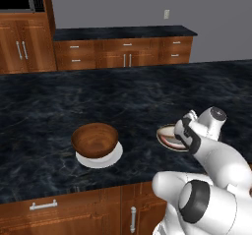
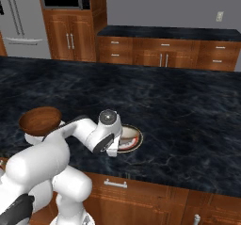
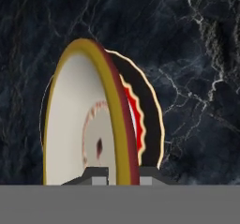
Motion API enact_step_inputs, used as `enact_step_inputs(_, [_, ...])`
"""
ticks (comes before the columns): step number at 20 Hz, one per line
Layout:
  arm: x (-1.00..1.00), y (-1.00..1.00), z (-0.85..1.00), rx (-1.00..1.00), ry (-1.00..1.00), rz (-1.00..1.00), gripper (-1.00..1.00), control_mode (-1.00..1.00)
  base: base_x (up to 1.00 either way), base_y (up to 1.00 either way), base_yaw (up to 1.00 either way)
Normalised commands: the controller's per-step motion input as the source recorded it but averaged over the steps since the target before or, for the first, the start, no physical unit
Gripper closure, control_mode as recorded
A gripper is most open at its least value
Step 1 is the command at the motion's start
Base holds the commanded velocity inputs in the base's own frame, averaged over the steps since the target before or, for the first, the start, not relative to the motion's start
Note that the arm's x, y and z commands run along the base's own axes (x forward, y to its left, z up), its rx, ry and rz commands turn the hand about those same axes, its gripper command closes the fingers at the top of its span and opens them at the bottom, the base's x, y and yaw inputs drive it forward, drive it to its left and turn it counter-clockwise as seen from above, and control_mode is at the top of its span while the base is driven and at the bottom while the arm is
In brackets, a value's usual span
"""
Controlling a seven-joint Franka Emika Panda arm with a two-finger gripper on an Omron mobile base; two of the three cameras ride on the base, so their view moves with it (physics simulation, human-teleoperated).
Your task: Move the bowls from the cabinet to the plates on the dining table.
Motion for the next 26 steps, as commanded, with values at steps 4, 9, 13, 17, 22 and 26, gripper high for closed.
enact_step_inputs(4, [0.0,0.0,-0.05,0.1,0.03,0.0,-1.0,-1.0,0.0,0.0,0.0])
enact_step_inputs(9, [0.0,-0.08,-0.01,0.15,0.0,0.0,-1.0,-1.0,0.0,0.0,0.0])
enact_step_inputs(13, [-0.02,0.0,-0.01,0.1,0.0,0.0,-1.0,-1.0,0.0,0.0,0.0])
enact_step_inputs(17, [-0.12,-0.07,-0.1,0.07,0.03,0.0,-1.0,-1.0,0.0,0.0,0.0])
enact_step_inputs(22, [-0.49,-0.08,-0.1,0.02,0.06,-0.01,-1.0,-1.0,0.0,0.0,0.0])
enact_step_inputs(26, [-0.55,-0.04,0.0,0.0,0.06,-0.01,-1.0,-1.0,0.0,0.0,0.0])
